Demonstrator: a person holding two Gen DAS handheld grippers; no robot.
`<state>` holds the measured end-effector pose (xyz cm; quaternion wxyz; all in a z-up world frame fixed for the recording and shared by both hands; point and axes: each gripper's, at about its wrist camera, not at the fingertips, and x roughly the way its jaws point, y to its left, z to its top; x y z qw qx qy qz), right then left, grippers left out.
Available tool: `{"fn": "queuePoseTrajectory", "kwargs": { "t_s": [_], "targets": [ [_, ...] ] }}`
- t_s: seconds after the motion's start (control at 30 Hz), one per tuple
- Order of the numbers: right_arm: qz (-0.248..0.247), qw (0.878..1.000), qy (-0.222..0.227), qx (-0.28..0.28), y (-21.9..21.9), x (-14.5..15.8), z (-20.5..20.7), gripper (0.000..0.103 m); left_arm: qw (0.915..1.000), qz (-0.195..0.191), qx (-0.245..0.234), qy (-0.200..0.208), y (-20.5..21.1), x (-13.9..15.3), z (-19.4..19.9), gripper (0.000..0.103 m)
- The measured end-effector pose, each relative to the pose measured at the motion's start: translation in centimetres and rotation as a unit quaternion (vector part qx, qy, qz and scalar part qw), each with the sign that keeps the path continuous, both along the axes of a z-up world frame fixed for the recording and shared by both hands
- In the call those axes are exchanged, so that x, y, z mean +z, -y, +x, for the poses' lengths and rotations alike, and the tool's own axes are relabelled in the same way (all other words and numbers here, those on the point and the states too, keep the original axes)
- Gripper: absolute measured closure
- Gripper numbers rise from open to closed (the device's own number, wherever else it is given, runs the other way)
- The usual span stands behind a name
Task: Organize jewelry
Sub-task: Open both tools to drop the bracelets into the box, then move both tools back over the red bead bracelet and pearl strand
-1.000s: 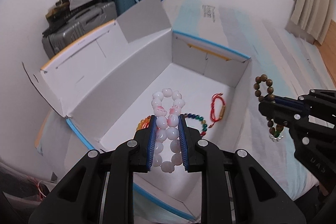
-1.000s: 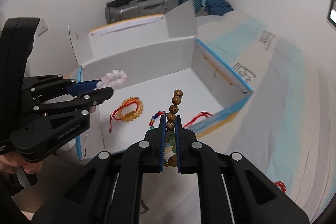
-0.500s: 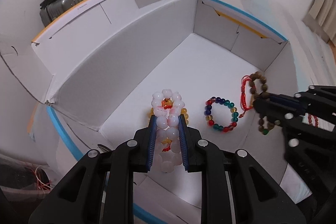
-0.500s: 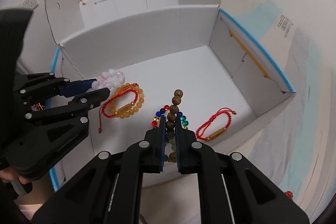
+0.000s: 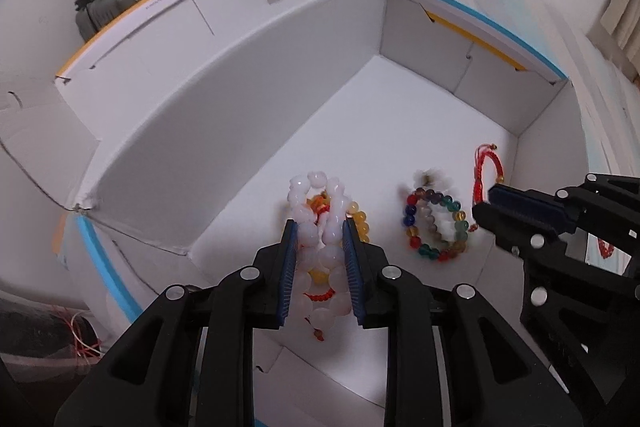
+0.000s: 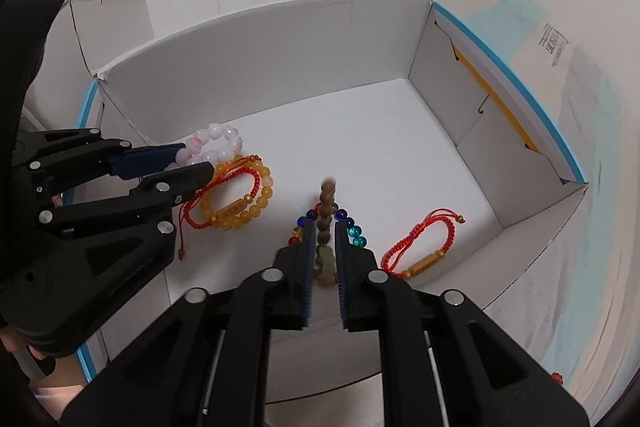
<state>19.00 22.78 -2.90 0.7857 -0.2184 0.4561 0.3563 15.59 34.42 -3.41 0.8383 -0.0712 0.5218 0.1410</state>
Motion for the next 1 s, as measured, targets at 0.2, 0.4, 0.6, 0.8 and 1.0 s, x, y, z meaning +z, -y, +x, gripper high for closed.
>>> {"fn": "queuePoseTrajectory", "kwargs": {
  "t_s": [0.2,0.4,0.6,0.8,1.0],
  "targets": [
    [0.017,1.000,0.014,-0.005,0.6,1.2,-0.5,0.060,0.9997,0.016,0.005,0.020,0.2,1.4,-0.9,0.064],
    [0.028,0.998,0.044,-0.023,2.4,2.7,-0.9,0.041,0.9984,0.026,0.020,0.047,0.3,3.2,-1.7,0.028],
    [0.038,0.996,0.063,-0.048,4.7,4.0,-0.5,0.027,0.9974,0.027,0.026,0.061,1.0,4.5,-2.3,0.018],
    [0.049,0.993,0.084,-0.066,7.0,5.2,-0.7,0.010,0.9962,0.040,0.026,0.073,2.3,5.5,-2.6,0.006],
    [0.061,0.990,0.096,-0.081,9.6,6.3,-1.0,0.008,0.9953,0.043,0.016,0.085,4.4,6.7,-2.6,0.006]
  ]
}}
